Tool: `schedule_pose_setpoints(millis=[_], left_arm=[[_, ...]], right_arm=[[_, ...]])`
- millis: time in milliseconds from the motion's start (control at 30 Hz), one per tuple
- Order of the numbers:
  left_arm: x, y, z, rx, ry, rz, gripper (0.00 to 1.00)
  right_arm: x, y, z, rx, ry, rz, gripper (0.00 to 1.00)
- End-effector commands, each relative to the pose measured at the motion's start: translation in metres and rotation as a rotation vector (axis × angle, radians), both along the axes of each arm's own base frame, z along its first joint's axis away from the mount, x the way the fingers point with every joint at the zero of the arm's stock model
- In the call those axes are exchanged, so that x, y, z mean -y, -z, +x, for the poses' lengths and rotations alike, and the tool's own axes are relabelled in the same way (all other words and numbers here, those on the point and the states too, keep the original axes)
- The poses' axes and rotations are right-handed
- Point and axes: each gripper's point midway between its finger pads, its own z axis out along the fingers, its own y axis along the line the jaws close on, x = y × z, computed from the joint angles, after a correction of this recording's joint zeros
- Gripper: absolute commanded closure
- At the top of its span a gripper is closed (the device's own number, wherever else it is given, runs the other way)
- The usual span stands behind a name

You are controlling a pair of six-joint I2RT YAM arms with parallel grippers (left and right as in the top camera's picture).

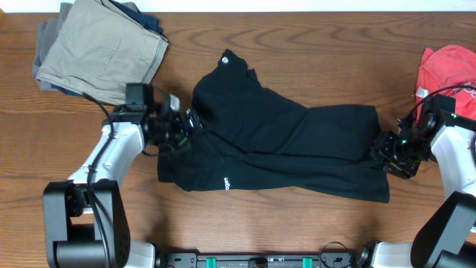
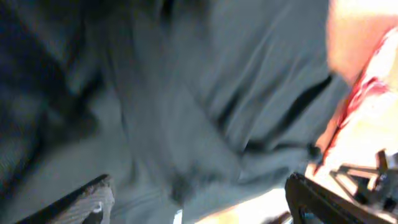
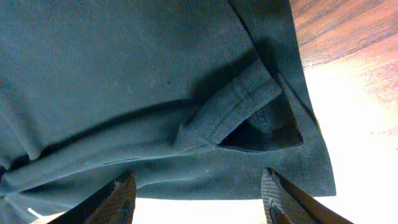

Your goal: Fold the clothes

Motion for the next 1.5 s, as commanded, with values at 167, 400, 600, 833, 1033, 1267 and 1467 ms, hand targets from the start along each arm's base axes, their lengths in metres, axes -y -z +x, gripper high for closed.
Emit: schedule_pose_setpoints(millis=[167, 400, 600, 833, 1033, 1267, 1467], left_arm=[[0.032, 0.011, -0.039, -0.114, 0.086, 0.137, 0.14], [0.049, 0.021, -0.034, -0.093, 0.057, 0.222, 0.2], [0.054, 0.029, -0.036, -0.117, 0.053, 0.229, 0.25], [0.055, 0.033, -0.025, -0.082, 0.044, 0.235, 0.51], [0.059, 0.033, -0.015, -0.042, 0.04, 0.222, 0.85], [0.066, 0.027, 0.005, 0.054, 0.037, 0.192, 0.94], [0.071, 0.02, 0.022, 0.133, 0.031, 0.167, 0.94]], right_arm=[[-0.001, 0.002, 0.0, 0.001, -0.019, -0.004, 0.37], [-0.002, 0.002, -0.002, -0.008, -0.019, -0.001, 0.37], [-0.002, 0.005, -0.004, -0.014, -0.019, 0.002, 0.37], [-0.006, 0.025, -0.014, -0.025, -0.019, 0.007, 0.35], [-0.01, 0.041, -0.025, -0.039, -0.019, 0.011, 0.34], [-0.01, 0.042, -0.025, -0.039, -0.019, 0.012, 0.34], [-0.01, 0.042, -0.025, -0.039, -0.019, 0.012, 0.34]])
